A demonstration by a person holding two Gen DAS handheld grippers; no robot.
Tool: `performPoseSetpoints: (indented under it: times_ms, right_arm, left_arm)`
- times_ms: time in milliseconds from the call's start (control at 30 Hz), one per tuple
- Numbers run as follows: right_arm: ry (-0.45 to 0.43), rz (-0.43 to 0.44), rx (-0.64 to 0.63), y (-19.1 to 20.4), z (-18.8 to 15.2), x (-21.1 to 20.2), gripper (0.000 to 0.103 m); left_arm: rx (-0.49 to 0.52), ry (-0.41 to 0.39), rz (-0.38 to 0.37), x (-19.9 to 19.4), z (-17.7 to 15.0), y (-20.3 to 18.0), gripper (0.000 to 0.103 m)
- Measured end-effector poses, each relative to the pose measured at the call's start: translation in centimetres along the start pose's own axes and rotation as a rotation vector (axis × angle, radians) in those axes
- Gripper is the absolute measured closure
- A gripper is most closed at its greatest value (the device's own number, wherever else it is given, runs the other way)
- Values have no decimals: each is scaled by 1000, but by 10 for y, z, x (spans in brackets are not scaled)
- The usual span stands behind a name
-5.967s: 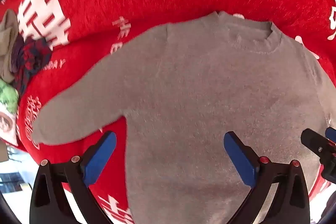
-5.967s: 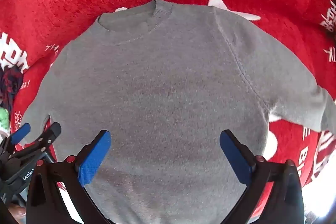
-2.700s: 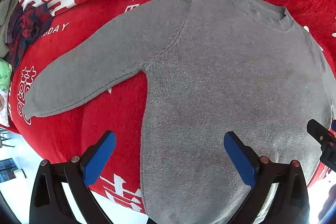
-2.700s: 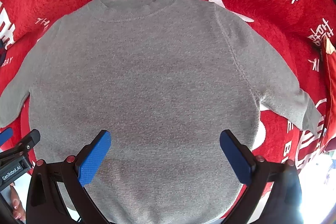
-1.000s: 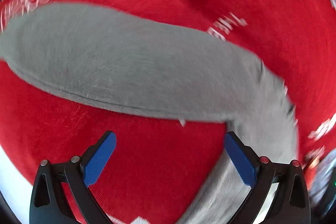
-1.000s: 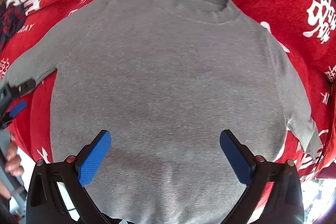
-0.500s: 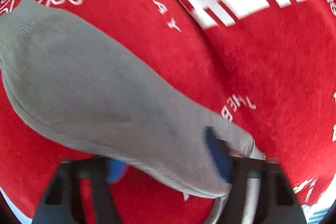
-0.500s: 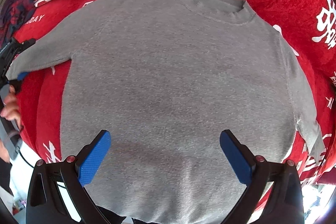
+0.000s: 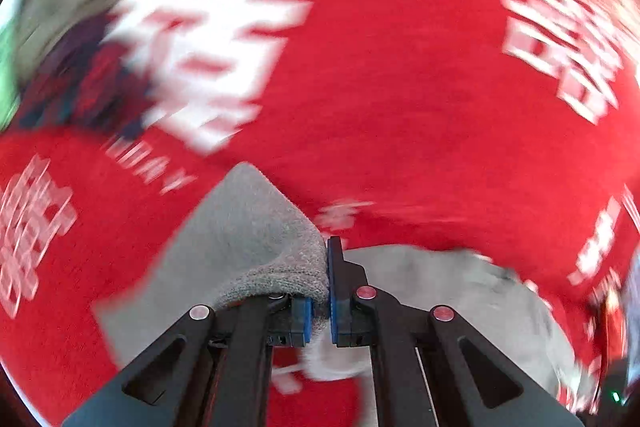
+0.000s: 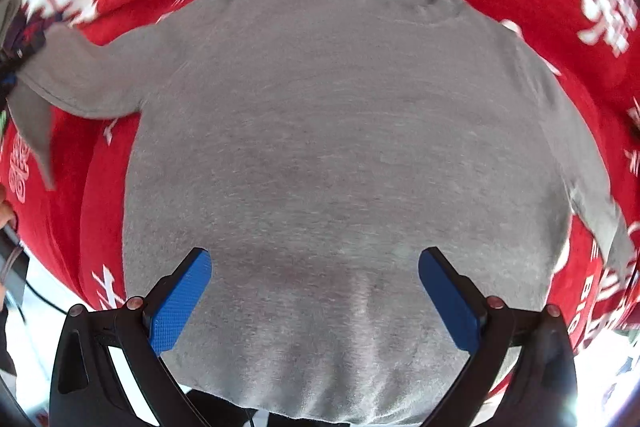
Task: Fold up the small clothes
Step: 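Carry the held sleeve across the sweater body with the left tool and release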
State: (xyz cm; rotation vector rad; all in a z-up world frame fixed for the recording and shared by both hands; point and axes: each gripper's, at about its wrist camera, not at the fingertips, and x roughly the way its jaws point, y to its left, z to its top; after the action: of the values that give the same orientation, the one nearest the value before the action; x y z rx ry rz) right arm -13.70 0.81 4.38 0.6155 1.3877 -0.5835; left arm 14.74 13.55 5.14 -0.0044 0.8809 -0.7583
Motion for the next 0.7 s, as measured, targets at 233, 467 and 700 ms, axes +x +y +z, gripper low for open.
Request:
performPoseSetpoints:
  times_ms: [233, 467, 700]
  right_arm:
    - [-67, -5, 201, -73, -7, -20, 0]
    - [-27, -21, 349, -139, -16, -6, 0]
    - [-54, -27, 281, -143, 1, -9, 0]
  left_arm:
    - [332, 129, -249, 37, -22, -164, 96]
    - [635, 321, -40, 89, -108, -223, 96]
    - [596, 342, 30, 53, -95, -191, 0]
